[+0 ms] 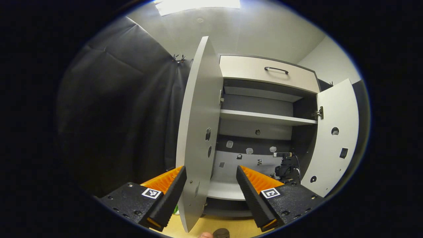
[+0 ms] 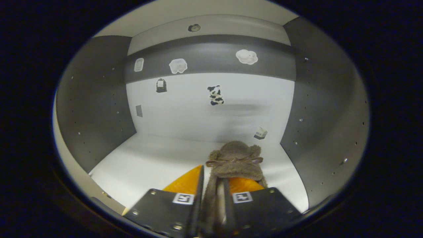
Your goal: Grab one shoe with the right hand and put it into the shoe cabinet, grab the other shoe with the left hand and put it into the shoe cabinet; then close the right door with the right hand and the left door with the left hand.
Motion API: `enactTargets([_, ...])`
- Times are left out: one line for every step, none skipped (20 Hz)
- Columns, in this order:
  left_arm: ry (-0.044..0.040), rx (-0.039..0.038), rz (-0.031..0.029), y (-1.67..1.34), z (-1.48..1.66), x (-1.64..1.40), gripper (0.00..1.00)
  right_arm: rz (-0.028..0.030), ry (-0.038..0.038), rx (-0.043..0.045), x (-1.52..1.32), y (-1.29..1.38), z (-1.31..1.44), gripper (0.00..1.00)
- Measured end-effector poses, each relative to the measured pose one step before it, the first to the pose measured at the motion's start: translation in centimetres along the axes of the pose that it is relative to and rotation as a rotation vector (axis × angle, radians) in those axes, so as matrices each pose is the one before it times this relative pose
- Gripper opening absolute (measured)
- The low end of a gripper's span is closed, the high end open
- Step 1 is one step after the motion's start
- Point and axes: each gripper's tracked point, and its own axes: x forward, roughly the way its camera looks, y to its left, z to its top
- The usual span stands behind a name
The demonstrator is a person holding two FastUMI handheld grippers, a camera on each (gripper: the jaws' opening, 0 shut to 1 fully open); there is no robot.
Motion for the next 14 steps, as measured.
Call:
enactTargets([0.00032, -0.00403, -0.00066, 0.002, -0.072, -0.009, 0.94, 0.00036, -0.00511, -0.00507, -0.447, -0.014, 0.248, 0.44])
enactTargets([0.00006, -0.00185, -0.00186, -0.016, 0.056, 0.002, 0.94, -0.00031, 0.00331, -0.00682, -0.516, 0.112, -0.072, 0.60])
enactTargets([-0.00043, 0.00091, -0.00277, -0.047, -0.065, -0.092, 0.93, -0.00325, 0.00136, -0.00634, -0.610, -0.070, -0.028, 0.60])
enactTargets([0.00028, 0.00309, -0.00355, -0.010, 0.008, -0.019, 0.94, -0.00124, -0.00508, -0.00481, -0.655, 0.015, 0.191, 0.61])
enactTargets([0.00004, 0.00304, -0.00328, 0.054, -0.035, -0.020, 0.94, -0.00006, -0.00368, -0.00299, -0.719, -0.034, 0.252, 0.60])
enactTargets([0.00040, 0.00255, -0.00264, -0.003, 0.009, -0.002, 0.92, -0.00044, -0.00602, -0.00104, -0.923, -0.022, 0.197, 0.60])
enactTargets([-0.00058, 0.00208, -0.00344, -0.065, -0.054, -0.037, 0.92, 0.00098, -0.02456, -0.00405, -1.056, -0.111, 0.738, 0.60])
enactTargets([-0.00169, -0.00041, -0.00480, -0.033, 0.036, -0.032, 0.92, 0.00071, -0.03397, -0.00516, -1.102, -0.042, 1.083, 0.60])
enactTargets([0.00135, -0.00185, -0.00575, -0.031, 0.005, -0.010, 0.92, 0.00736, -0.03988, 0.00125, -1.413, 0.045, 1.311, 0.61])
enactTargets([0.00115, -0.00203, -0.00605, -0.050, 0.007, 0.022, 0.94, 0.00564, -0.03623, 0.00378, -1.451, 0.070, 1.252, 0.60])
enactTargets([0.00034, -0.00142, -0.00664, -0.053, -0.039, -0.031, 0.92, 0.00358, -0.03332, 0.00792, -1.566, -0.008, 1.329, 0.60])
enactTargets([0.00100, -0.00031, -0.00601, -0.048, 0.003, -0.091, 0.94, 0.00370, -0.03742, 0.00867, -1.784, -0.067, 1.513, 0.60])
enactTargets([0.00342, -0.00020, -0.00385, -0.033, -0.119, -0.086, 0.92, 0.00336, -0.03158, 0.00684, -1.543, -0.045, 1.334, 0.61])
enactTargets([0.00257, -0.00157, -0.00245, -0.120, -0.131, -0.147, 0.92, 0.00722, -0.04129, 0.00783, -1.717, 0.116, 1.769, 0.60])
